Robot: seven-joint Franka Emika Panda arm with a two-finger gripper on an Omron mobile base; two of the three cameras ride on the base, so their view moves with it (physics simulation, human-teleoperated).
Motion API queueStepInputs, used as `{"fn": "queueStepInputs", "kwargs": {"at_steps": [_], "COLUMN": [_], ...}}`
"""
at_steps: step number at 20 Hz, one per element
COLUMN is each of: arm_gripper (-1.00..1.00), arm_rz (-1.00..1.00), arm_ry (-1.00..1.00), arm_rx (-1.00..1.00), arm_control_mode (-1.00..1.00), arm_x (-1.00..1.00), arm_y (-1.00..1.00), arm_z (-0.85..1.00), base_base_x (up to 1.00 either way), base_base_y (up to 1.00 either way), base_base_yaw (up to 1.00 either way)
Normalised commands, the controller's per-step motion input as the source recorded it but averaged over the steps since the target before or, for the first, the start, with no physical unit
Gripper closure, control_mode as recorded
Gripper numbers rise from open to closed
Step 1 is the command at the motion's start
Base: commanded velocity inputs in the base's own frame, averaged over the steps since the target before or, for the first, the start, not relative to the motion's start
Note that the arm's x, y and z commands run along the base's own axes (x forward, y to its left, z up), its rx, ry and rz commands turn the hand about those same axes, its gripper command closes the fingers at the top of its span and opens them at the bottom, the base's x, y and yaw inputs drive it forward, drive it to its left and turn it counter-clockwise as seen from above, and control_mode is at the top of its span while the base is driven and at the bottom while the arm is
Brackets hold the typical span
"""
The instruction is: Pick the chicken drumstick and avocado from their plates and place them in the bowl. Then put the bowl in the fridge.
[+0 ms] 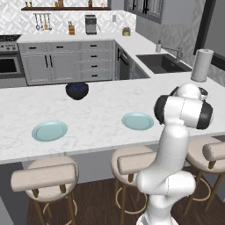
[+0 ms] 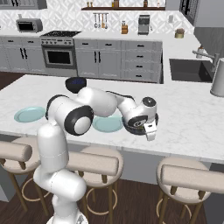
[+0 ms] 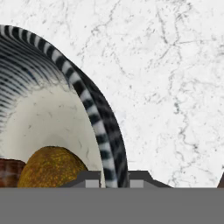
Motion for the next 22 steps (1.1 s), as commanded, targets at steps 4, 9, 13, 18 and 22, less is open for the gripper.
{"fn": "queueStepInputs", "kwargs": {"at_steps": [4,9,13,18,22], "arm_gripper": [1.00,1.00,1.00,1.00,1.00], "arm_rz": [-0.08,-0.03,0.00,0.00,0.00], "arm_ry": [-0.29,-0.03,0.06,0.19,0.18], "arm_rx": [0.00,0.02,0.06,0.08,0.14], "arm_control_mode": [-1.00,-1.00,-1.00,-1.00,-1.00], "arm_x": [-0.72,-0.61,-0.59,-0.51,-0.58], "arm_y": [0.11,0.16,0.20,0.27,0.47], "arm_z": [0.43,0.99,1.00,1.00,0.95], "base_base_x": [0.00,0.00,0.00,0.00,0.00], "base_base_y": [0.00,0.00,0.00,0.00,0.00], "base_base_yaw": [0.00,0.00,0.00,0.00,0.00]}}
